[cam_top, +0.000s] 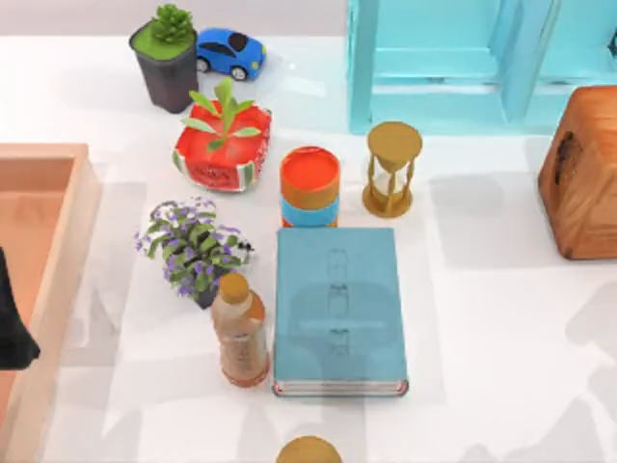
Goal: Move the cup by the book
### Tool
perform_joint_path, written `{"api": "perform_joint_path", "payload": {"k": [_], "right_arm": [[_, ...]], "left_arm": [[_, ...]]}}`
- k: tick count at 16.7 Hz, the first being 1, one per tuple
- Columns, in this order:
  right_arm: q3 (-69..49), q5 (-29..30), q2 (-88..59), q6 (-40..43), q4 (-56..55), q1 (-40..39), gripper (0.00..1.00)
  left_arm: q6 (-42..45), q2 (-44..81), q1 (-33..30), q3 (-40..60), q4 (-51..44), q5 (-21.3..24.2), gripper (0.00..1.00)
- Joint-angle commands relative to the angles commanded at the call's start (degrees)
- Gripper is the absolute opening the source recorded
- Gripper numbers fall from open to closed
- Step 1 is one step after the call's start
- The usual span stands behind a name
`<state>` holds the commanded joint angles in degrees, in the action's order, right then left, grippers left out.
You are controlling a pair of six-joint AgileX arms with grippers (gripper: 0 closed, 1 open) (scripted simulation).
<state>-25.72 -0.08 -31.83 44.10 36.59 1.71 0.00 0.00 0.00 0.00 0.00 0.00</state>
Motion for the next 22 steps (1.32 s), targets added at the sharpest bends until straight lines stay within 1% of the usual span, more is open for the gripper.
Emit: {"api": "perform_joint_path", "payload": {"k": [6, 11, 14, 17, 22], "right_arm": [[-11.10, 0.52, -13.84, 18.36, 15.89, 1.76, 1.00], [-21.18, 0.18, -26.42, 37.62, 30.84, 2.36, 1.00], [-26.14, 0.09, -32.45, 45.95, 37.71, 2.50, 1.00], [-28.73, 0.05, -35.33, 49.42, 40.72, 2.02, 1.00], [-28.55, 0.05, -35.13, 49.34, 40.58, 2.09, 1.00]], "left_arm": [[0.00, 0.00, 0.00, 0.00, 0.00, 0.00, 1.00], [0.00, 0.00, 0.00, 0.00, 0.00, 0.00, 1.00], [0.00, 0.00, 0.00, 0.00, 0.00, 0.00, 1.00], [0.00, 0.00, 0.00, 0.00, 0.00, 0.00, 1.00], [0.00, 0.00, 0.00, 0.00, 0.00, 0.00, 1.00]]}}
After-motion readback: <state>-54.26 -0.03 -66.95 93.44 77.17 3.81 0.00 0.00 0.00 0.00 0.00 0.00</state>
